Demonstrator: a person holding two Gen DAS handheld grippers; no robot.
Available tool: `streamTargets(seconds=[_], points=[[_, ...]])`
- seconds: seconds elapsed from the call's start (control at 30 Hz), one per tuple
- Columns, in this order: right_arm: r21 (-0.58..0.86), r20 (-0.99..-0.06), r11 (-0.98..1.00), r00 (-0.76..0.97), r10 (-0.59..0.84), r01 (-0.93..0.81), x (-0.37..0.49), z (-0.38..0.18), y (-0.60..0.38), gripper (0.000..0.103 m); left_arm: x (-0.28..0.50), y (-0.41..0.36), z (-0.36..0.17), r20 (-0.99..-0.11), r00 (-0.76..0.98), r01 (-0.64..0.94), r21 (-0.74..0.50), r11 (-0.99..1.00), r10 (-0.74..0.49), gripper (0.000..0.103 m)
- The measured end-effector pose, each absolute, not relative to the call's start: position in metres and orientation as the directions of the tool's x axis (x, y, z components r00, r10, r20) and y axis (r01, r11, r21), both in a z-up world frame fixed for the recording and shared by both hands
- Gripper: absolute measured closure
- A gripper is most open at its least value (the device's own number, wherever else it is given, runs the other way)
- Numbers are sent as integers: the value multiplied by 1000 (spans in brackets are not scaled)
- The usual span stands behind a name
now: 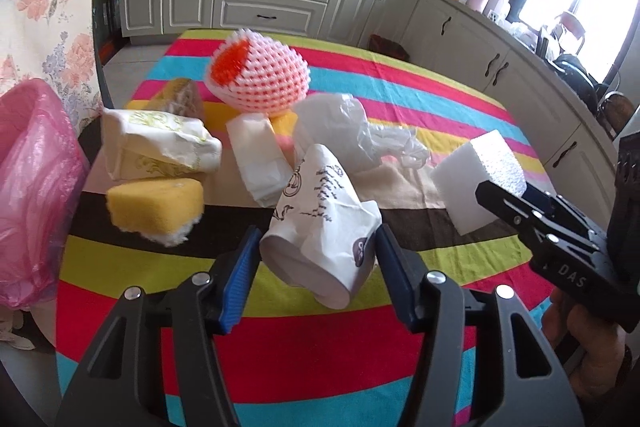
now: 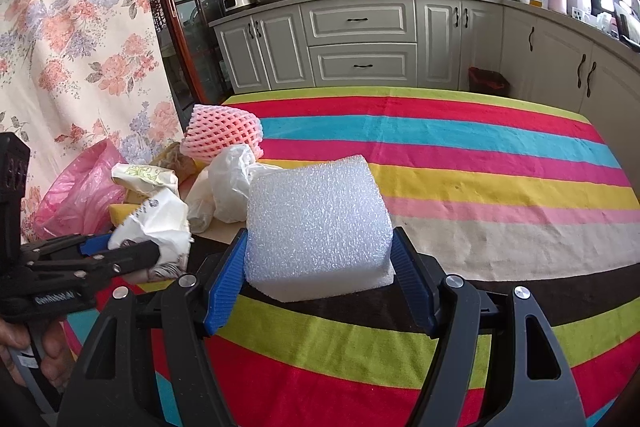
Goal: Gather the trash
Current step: 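Carry the foam block and paper cup over the pink bin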
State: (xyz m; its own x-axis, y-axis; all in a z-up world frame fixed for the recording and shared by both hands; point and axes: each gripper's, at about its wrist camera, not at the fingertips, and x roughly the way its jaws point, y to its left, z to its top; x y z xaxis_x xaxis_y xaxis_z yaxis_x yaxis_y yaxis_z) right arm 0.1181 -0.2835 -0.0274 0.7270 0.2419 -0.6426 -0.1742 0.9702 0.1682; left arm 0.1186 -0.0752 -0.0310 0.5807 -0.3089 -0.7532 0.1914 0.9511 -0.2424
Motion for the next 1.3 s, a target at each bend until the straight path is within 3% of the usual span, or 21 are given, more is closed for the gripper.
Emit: streamTargets(seconds=[0.67,1.3], points=[[127,-608,956,741,285,-263,115,10,-225,37,87,29,31,-653,723,57,-270,961,-226,48],[97,-566,893,713,413,-440,135,56,-110,37,56,180,74,-548,836,-194,-263,945,19,48]])
